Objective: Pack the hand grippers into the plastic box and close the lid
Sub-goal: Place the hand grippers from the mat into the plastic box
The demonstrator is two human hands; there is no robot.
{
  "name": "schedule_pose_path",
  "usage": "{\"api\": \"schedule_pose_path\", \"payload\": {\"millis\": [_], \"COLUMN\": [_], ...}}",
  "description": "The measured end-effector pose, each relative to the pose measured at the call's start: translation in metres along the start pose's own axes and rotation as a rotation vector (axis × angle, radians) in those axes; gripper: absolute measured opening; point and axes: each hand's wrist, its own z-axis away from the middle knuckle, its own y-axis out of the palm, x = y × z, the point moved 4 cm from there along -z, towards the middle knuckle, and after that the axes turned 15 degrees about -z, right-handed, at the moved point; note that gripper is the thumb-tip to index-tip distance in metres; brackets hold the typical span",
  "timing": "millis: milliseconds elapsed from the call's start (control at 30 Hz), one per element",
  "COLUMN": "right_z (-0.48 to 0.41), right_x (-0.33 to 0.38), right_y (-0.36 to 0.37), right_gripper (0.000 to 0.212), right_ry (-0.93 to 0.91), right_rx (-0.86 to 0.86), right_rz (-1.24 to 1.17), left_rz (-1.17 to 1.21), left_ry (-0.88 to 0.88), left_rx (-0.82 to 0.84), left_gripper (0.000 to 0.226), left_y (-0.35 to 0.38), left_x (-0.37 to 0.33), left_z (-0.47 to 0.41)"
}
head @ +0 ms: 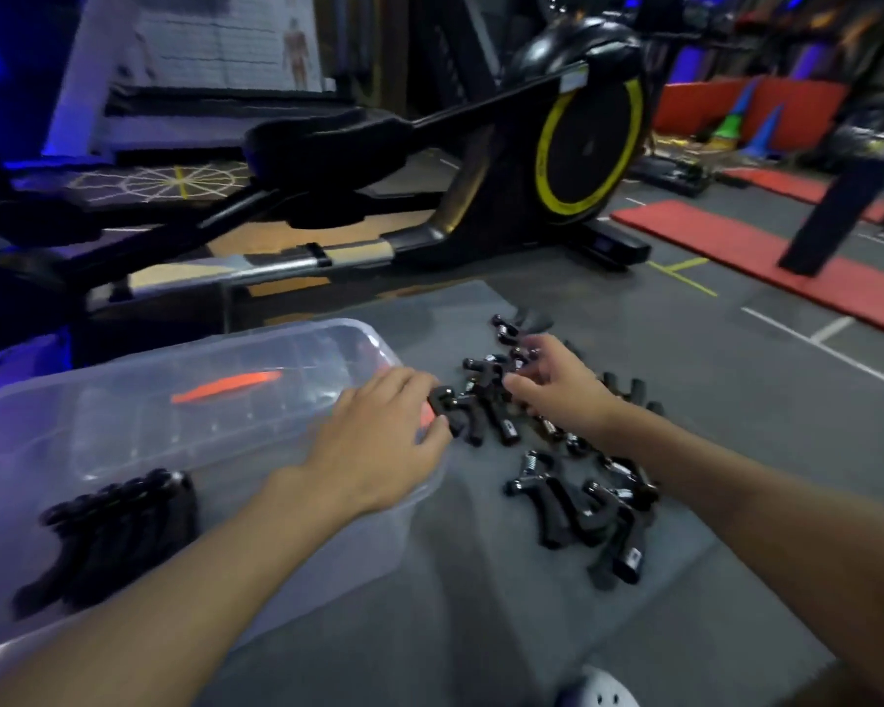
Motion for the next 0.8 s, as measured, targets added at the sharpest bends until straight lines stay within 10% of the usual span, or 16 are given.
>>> {"api": "schedule_pose_path", "payload": {"millis": [800], "right_z": [0.018], "right_x": [-0.169], "right_y": [-0.006], "right_gripper": [0.12], "right_ry": [0.348], "right_rx": [0.006], "right_rz": [0.416], "left_rz": [-0.094], "left_ry": [0.042], "left_rx": [0.026], "left_gripper": [0.061], "left_y": [0.043], "left_x": [-0.02], "left_z": [-0.009]}}
